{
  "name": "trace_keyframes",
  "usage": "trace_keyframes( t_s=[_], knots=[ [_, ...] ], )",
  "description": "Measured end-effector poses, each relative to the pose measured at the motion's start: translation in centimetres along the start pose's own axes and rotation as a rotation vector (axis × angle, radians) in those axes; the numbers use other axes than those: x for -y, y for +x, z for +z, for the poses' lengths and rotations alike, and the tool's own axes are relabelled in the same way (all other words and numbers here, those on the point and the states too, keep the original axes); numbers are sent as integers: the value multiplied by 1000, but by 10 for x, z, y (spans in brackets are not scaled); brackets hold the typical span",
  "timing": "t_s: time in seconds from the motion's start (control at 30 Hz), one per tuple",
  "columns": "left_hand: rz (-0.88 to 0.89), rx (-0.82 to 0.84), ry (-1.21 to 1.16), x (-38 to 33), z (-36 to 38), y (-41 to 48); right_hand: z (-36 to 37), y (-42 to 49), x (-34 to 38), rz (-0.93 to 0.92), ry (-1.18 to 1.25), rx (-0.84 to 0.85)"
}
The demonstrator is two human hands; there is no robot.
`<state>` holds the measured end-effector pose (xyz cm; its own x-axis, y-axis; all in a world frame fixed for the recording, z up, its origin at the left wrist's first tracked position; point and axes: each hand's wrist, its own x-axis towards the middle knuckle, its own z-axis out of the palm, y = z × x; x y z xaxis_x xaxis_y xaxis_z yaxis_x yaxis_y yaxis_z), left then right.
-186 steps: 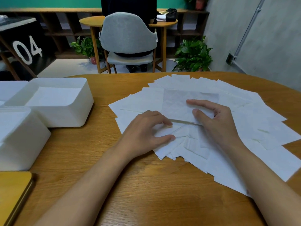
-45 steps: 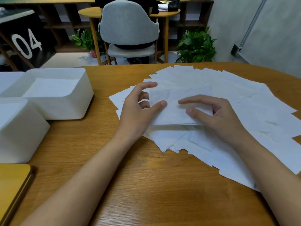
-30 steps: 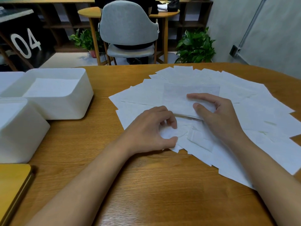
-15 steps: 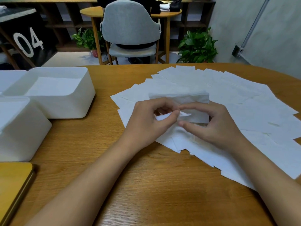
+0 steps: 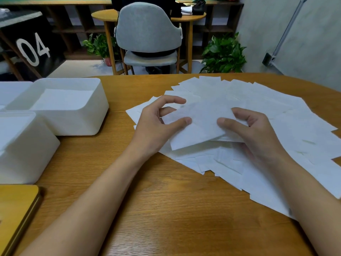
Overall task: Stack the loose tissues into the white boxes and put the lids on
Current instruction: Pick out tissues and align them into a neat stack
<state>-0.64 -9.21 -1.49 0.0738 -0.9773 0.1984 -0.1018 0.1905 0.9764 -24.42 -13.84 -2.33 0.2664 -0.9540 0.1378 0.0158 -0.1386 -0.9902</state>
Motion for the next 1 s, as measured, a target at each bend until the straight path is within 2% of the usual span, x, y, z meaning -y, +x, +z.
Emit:
trace_keyframes(
  t_s=[0.13,0.37,0.5,0.6,0.7,0.8,0.87,0.93,1.0],
  knots=[
    [21,37,83,-1,-2,1,5,-4,1,-22,-70,125],
    [53,3,169,4,2,3,11,-7,2,-136,-231,127],
    [50,-95,197,8,7,1,9,-4,4,-203,-245,83],
    [-90,-23,25,5,12,-1,7,-2,3,-209,-159,38],
    [-80,-30,-45,4,12,-2,4,-1,3,-185,-176,56],
    [16,-107,94,11,14,-1,3,0,0,-162,-269,90],
    [110,-112,299,16,12,0,1,1,-3,-143,-290,-1],
    [215,-19,527,21,8,0,-2,4,-4,-138,-307,-112],
    [278,168,668,24,6,1,-4,5,-5,-132,-304,-166]
  ],
)
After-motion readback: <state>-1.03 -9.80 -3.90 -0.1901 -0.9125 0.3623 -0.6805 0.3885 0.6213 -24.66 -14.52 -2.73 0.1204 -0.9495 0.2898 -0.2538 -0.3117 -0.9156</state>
